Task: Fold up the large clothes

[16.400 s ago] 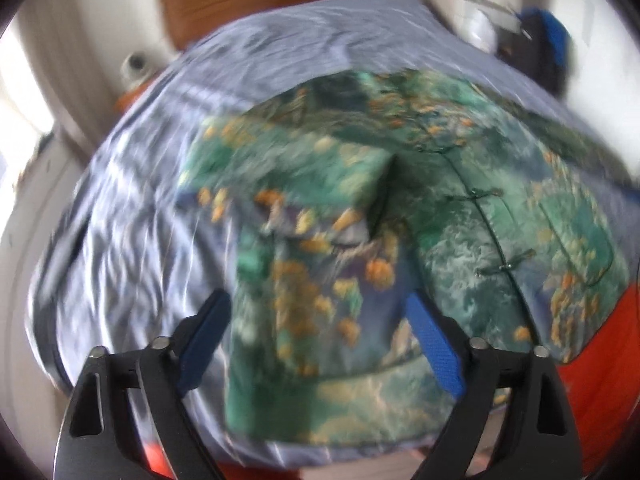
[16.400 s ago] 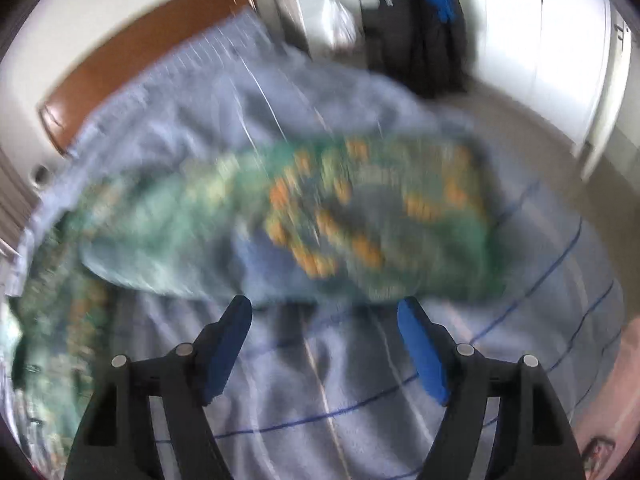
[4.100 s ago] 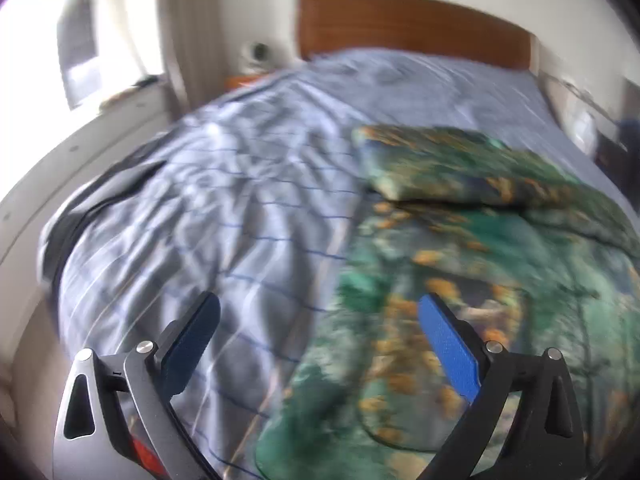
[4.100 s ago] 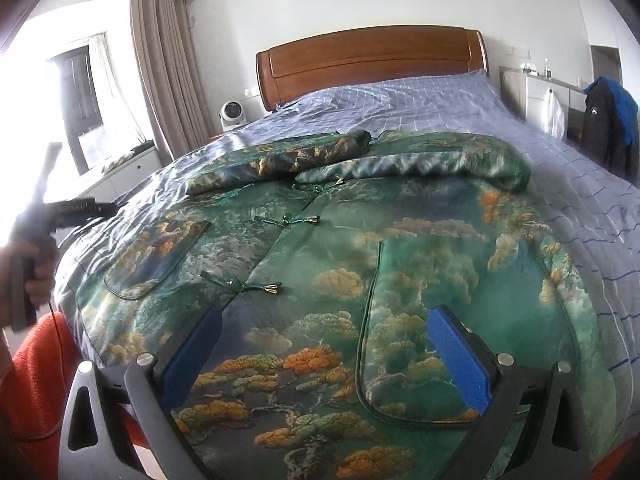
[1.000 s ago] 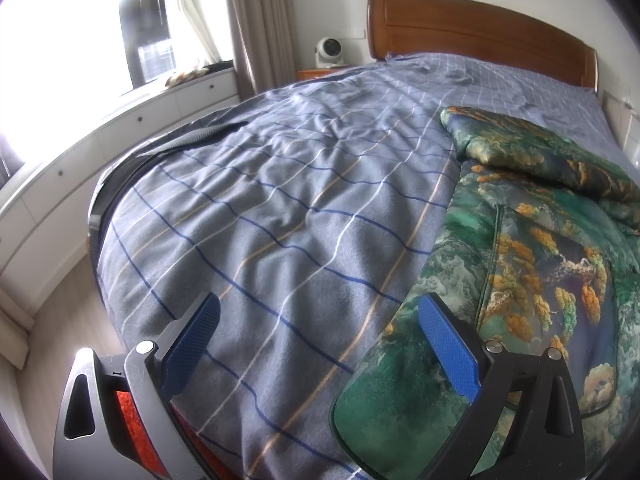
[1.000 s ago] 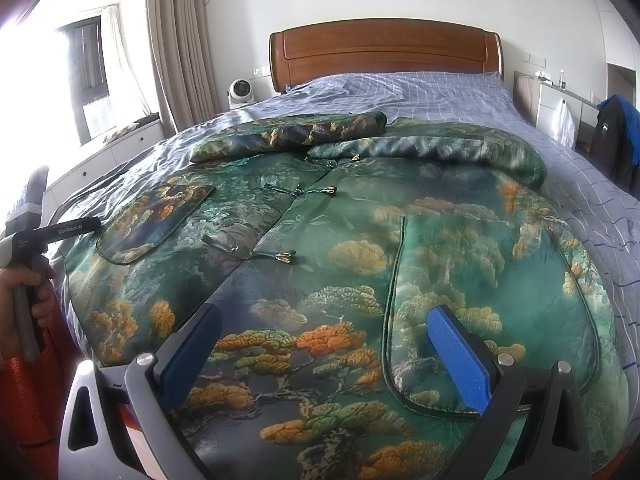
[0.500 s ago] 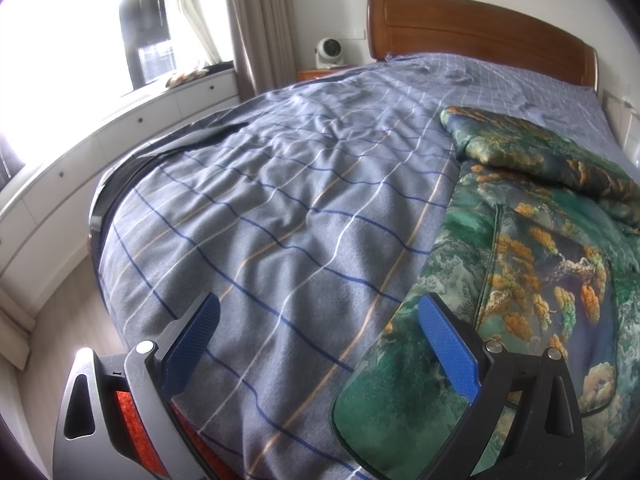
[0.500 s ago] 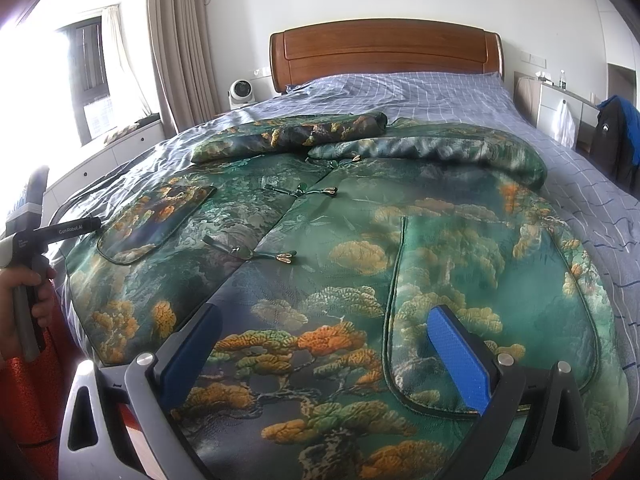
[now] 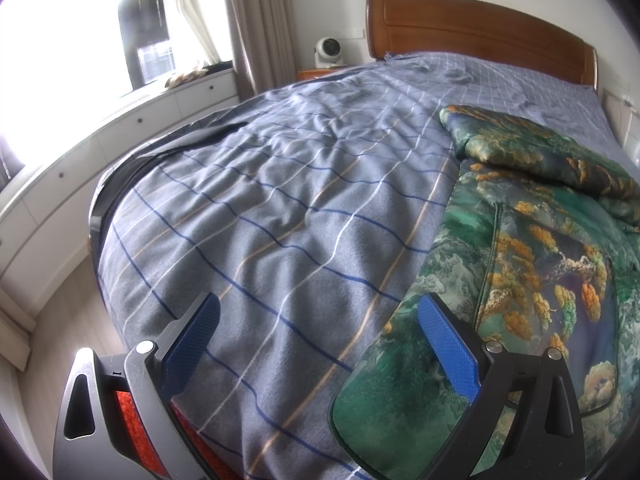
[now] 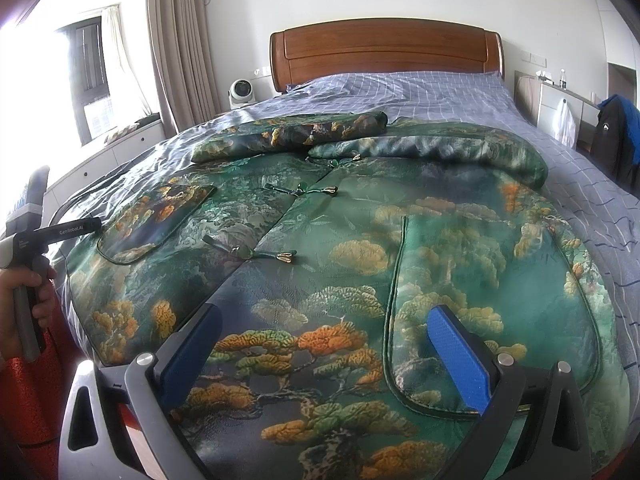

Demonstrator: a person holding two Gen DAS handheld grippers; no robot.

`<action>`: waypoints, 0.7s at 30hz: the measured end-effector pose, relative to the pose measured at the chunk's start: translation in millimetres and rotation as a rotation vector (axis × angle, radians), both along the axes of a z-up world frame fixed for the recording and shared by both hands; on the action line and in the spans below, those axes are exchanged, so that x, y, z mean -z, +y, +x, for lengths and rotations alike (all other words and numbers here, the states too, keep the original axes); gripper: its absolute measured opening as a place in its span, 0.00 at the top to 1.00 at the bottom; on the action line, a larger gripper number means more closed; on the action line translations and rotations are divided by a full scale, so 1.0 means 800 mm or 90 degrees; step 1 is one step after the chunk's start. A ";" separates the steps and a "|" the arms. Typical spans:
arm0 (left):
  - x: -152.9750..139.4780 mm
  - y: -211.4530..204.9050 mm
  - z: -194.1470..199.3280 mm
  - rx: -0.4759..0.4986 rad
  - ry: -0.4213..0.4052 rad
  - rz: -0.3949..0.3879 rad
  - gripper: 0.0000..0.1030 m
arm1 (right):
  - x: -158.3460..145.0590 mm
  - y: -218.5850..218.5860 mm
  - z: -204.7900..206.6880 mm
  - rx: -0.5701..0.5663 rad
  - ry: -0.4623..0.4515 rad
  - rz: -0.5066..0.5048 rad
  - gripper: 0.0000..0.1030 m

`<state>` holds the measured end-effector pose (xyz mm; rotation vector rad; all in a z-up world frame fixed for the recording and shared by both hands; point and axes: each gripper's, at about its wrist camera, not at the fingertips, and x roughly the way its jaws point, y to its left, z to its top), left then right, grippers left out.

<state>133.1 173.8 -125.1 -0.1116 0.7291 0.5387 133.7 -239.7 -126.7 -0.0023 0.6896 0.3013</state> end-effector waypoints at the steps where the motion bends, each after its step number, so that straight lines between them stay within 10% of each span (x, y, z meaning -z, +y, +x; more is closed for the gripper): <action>1: 0.000 -0.001 0.001 -0.001 0.000 0.000 0.03 | 0.000 0.000 0.000 0.000 0.000 0.000 0.01; 21: 0.000 -0.002 0.001 0.000 0.001 0.001 0.03 | 0.000 0.001 0.000 0.000 0.000 0.000 0.01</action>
